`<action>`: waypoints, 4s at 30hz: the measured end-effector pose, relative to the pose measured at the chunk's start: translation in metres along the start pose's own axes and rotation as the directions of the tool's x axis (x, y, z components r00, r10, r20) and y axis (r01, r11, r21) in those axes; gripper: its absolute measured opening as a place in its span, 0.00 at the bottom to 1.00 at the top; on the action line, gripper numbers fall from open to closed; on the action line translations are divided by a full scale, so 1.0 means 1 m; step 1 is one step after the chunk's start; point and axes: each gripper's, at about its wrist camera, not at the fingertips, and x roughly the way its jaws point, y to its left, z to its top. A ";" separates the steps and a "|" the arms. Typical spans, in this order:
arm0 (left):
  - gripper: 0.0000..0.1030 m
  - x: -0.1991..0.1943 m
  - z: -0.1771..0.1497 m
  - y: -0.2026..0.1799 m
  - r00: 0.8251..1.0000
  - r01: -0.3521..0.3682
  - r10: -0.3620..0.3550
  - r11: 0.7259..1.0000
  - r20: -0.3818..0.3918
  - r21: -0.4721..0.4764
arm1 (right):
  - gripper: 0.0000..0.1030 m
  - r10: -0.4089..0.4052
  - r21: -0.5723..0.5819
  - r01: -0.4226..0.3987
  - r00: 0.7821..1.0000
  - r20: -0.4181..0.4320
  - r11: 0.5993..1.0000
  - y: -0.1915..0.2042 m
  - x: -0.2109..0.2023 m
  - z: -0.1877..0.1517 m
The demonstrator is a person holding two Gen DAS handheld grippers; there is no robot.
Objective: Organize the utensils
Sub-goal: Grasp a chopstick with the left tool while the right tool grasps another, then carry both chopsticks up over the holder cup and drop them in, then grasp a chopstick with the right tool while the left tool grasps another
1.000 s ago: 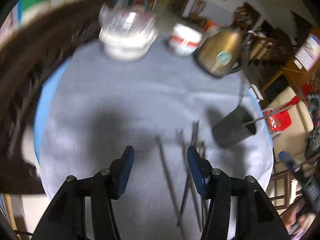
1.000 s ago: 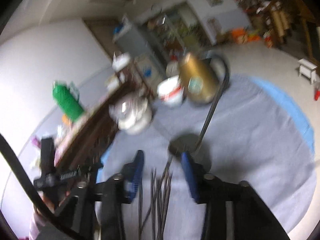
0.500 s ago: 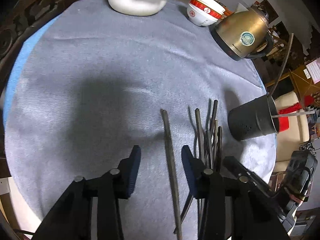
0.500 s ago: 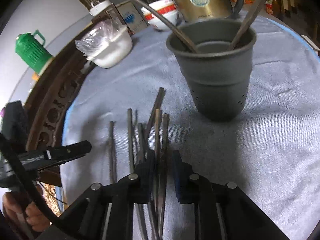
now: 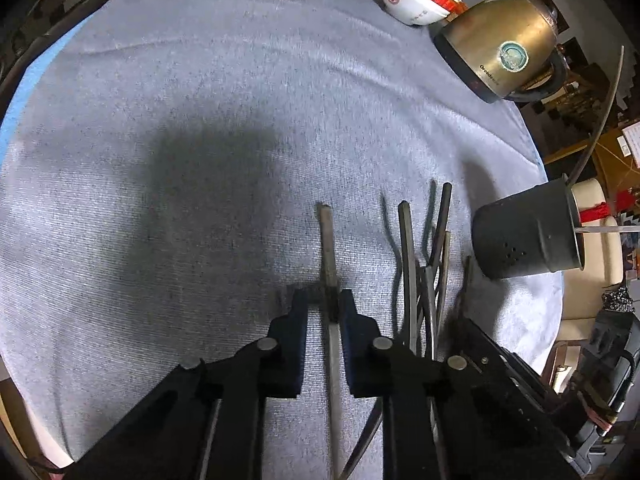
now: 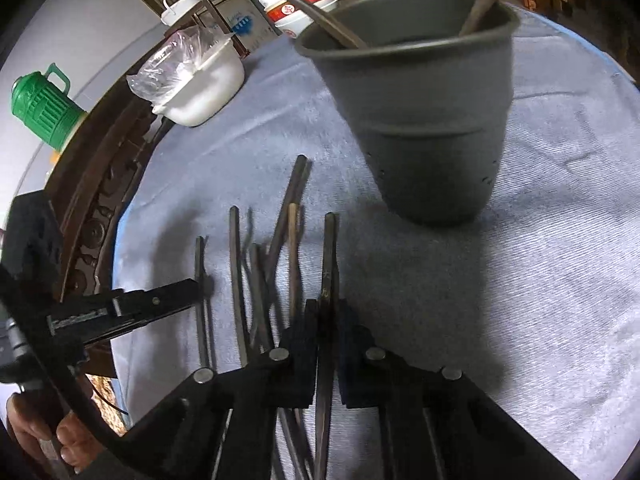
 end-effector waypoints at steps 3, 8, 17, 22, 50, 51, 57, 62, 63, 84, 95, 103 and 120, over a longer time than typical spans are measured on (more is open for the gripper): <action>0.08 0.002 -0.003 -0.002 1.000 -0.004 0.004 1.000 -0.003 0.030 | 0.08 -0.027 -0.011 0.027 1.000 -0.012 1.000 -0.003 -0.004 -0.002; 0.08 -0.001 -0.018 -0.006 0.999 -0.033 0.036 0.991 -0.014 0.132 | 0.08 -0.068 -0.046 0.065 0.996 -0.061 0.997 -0.009 -0.013 -0.009; 0.30 -0.002 0.004 0.001 0.998 -0.026 0.031 0.996 -0.050 0.090 | 0.11 -0.118 -0.043 0.115 0.989 -0.089 0.992 -0.004 -0.008 0.003; 0.30 0.004 0.014 -0.007 0.998 -0.058 0.061 0.994 -0.024 0.094 | 0.11 -0.170 -0.101 0.164 0.984 -0.048 0.981 0.007 -0.003 0.010; 0.05 -0.208 -0.035 -0.082 0.878 0.020 -0.160 0.954 0.450 0.300 | 0.06 0.119 -0.203 -0.010 0.838 0.533 0.979 0.045 -0.200 0.013; 0.05 -0.212 -0.035 -0.086 0.872 0.018 -0.164 0.952 0.460 0.305 | 0.06 0.119 -0.197 -0.010 0.824 0.554 0.980 0.044 -0.206 0.014; 0.05 -0.233 -0.025 -0.114 0.846 0.020 -0.190 0.945 0.498 0.327 | 0.06 0.122 -0.148 -0.035 0.765 0.632 0.988 0.035 -0.236 0.028; 0.05 -0.253 -0.010 -0.140 0.805 0.021 -0.221 0.938 0.550 0.346 | 0.06 0.100 -0.108 -0.035 0.717 0.690 0.994 0.027 -0.261 0.047; 0.05 -0.259 -0.008 -0.145 0.796 0.018 -0.225 0.937 0.562 0.349 | 0.06 0.093 -0.097 -0.035 0.708 0.700 0.995 0.025 -0.265 0.051; 0.05 -0.177 0.023 -0.174 0.839 0.041 -0.192 0.955 0.510 0.292 | 0.06 -0.036 0.028 0.023 0.748 0.663 0.999 -0.026 -0.245 0.066; 0.46 -0.182 -0.008 -0.136 0.864 -0.013 -0.160 0.940 0.477 0.340 | 0.14 0.053 0.054 -0.100 0.824 0.564 0.993 -0.040 -0.225 0.049; 0.51 -0.165 -0.041 -0.071 0.893 -0.156 -0.002 0.936 0.449 0.314 | 0.50 0.122 -0.032 -0.125 0.829 0.545 0.992 -0.030 -0.230 0.005; 0.51 -0.089 -0.089 0.007 0.940 -0.236 0.170 0.950 0.295 0.207 | 0.28 0.167 -0.181 -0.157 0.985 0.042 0.971 0.025 -0.058 -0.044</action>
